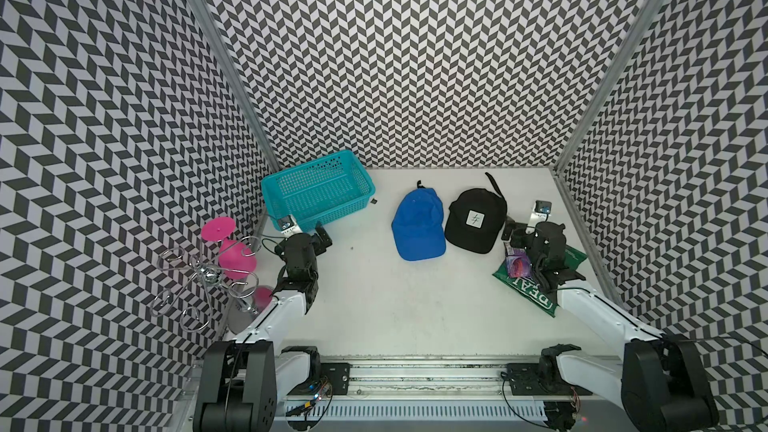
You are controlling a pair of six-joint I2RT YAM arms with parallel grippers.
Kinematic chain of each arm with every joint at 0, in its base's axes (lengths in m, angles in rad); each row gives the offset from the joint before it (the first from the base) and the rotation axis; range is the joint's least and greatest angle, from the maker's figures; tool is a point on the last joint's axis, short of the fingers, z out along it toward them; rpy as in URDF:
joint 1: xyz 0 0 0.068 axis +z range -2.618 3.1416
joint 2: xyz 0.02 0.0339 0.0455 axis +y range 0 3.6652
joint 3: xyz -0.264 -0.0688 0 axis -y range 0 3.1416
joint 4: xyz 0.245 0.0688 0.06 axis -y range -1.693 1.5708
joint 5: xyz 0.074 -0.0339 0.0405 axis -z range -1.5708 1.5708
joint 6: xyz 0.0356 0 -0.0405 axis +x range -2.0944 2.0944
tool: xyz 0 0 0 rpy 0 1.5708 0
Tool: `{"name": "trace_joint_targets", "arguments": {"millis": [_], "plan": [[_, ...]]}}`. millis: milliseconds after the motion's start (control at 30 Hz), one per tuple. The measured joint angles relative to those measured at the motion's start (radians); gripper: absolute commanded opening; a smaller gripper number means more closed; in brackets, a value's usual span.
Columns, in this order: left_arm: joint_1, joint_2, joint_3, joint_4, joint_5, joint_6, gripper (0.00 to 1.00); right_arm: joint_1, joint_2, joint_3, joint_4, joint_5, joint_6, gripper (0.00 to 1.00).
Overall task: Turn the baseball cap inside out
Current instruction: Reset both arms
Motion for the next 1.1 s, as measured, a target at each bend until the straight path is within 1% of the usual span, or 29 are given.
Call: {"name": "trace_joint_targets", "arguments": {"millis": [100, 167, 267, 333, 367, 400, 533, 667, 767, 833, 1100], "plan": [[0.0, 0.05, -0.127, 0.234, -0.031, 0.045, 1.0, -0.008, -0.006, -0.093, 0.072, 0.04, 0.002, 1.0], [0.0, 0.146, -0.164, 0.387, -0.025, 0.076, 1.0, -0.012, -0.003, -0.135, 0.145, 0.054, -0.002, 1.0], [0.002, 0.304, -0.165, 0.57, 0.006, 0.119, 1.0, -0.015, 0.031, -0.183, 0.3, 0.056, -0.015, 1.0], [0.002, 0.348, -0.156, 0.612, 0.038, 0.143, 1.0, -0.016, 0.078, -0.222, 0.431, 0.056, -0.027, 1.0], [0.001, 0.372, -0.152, 0.66, 0.049, 0.157, 1.0, -0.018, 0.106, -0.244, 0.489, 0.055, -0.032, 0.99], [-0.004, 0.393, -0.146, 0.695, 0.054, 0.169, 1.0, -0.019, 0.128, -0.255, 0.52, 0.053, -0.042, 1.0], [-0.024, 0.417, -0.109, 0.733, 0.061, 0.2, 1.0, -0.025, 0.234, -0.272, 0.71, 0.019, -0.086, 1.0], [-0.027, 0.416, -0.105, 0.747, 0.064, 0.215, 1.0, -0.027, 0.389, -0.277, 0.904, -0.026, -0.121, 1.0], [-0.027, 0.416, -0.104, 0.747, 0.064, 0.219, 1.0, -0.057, 0.408, -0.235, 0.854, -0.087, -0.126, 1.0], [-0.027, 0.416, -0.104, 0.747, 0.064, 0.22, 1.0, -0.082, 0.408, -0.206, 0.872, -0.122, -0.125, 1.0], [-0.027, 0.416, -0.099, 0.745, 0.067, 0.222, 1.0, -0.097, 0.401, -0.185, 0.853, -0.177, -0.122, 1.0]]}}
